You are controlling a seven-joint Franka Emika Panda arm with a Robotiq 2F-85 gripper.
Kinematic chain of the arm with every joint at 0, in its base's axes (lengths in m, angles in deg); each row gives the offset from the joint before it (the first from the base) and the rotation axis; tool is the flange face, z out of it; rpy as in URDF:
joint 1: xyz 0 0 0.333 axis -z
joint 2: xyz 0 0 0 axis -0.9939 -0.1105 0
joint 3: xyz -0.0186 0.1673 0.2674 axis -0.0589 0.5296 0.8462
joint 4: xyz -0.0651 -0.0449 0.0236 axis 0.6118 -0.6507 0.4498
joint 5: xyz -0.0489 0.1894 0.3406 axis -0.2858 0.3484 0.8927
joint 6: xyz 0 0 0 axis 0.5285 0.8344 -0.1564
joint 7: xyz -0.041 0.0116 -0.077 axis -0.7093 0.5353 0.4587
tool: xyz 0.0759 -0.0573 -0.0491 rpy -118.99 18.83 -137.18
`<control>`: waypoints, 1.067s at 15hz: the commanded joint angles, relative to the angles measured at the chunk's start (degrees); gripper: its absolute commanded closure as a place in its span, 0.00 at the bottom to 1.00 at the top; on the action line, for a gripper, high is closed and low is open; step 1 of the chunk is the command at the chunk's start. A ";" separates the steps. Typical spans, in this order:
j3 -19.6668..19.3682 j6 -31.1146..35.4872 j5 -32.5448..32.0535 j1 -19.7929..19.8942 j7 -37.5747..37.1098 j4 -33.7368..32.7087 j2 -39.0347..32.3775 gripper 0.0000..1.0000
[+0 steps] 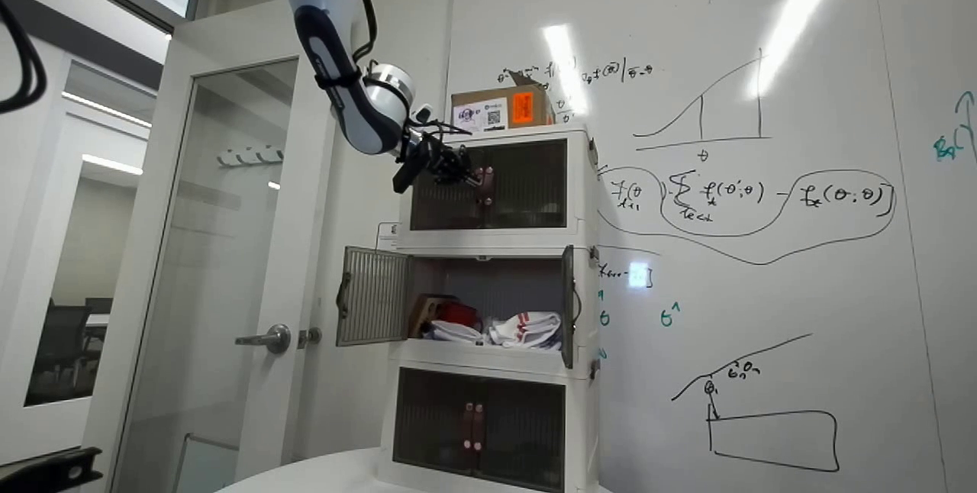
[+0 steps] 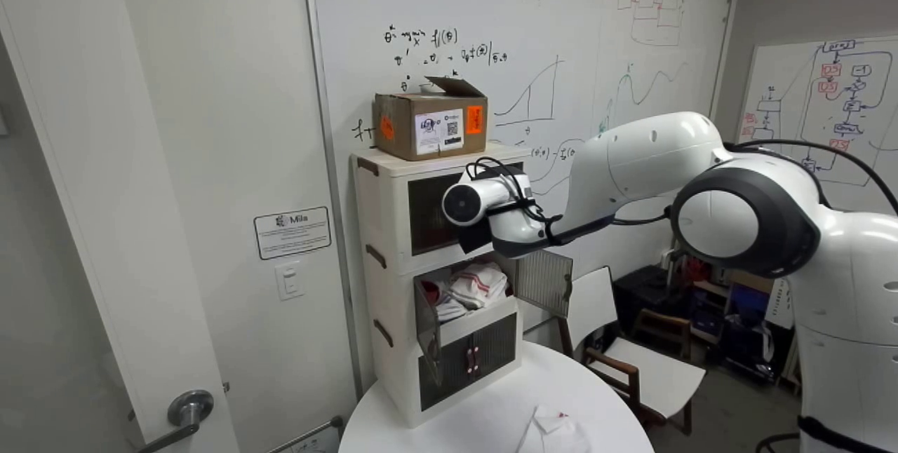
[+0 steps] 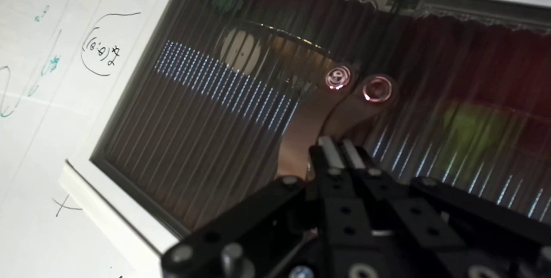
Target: Open the top left cabinet door
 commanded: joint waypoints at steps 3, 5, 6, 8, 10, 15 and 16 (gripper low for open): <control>0.03 1.56 -3.46 -0.11 0.26 8.48 6.09 0.99; 0.27 1.73 -3.92 -0.03 0.35 10.48 7.68 0.99; 0.38 1.86 -4.12 0.01 0.33 11.47 8.45 0.99; 0.61 2.06 -4.19 0.05 0.49 13.25 9.88 0.99; 0.81 2.57 -3.67 0.11 0.62 15.01 11.42 0.99; 1.27 -0.91 -7.59 -0.72 -3.35 17.73 13.89 0.99; 1.42 -1.87 -8.31 -0.87 -3.99 18.06 14.13 0.99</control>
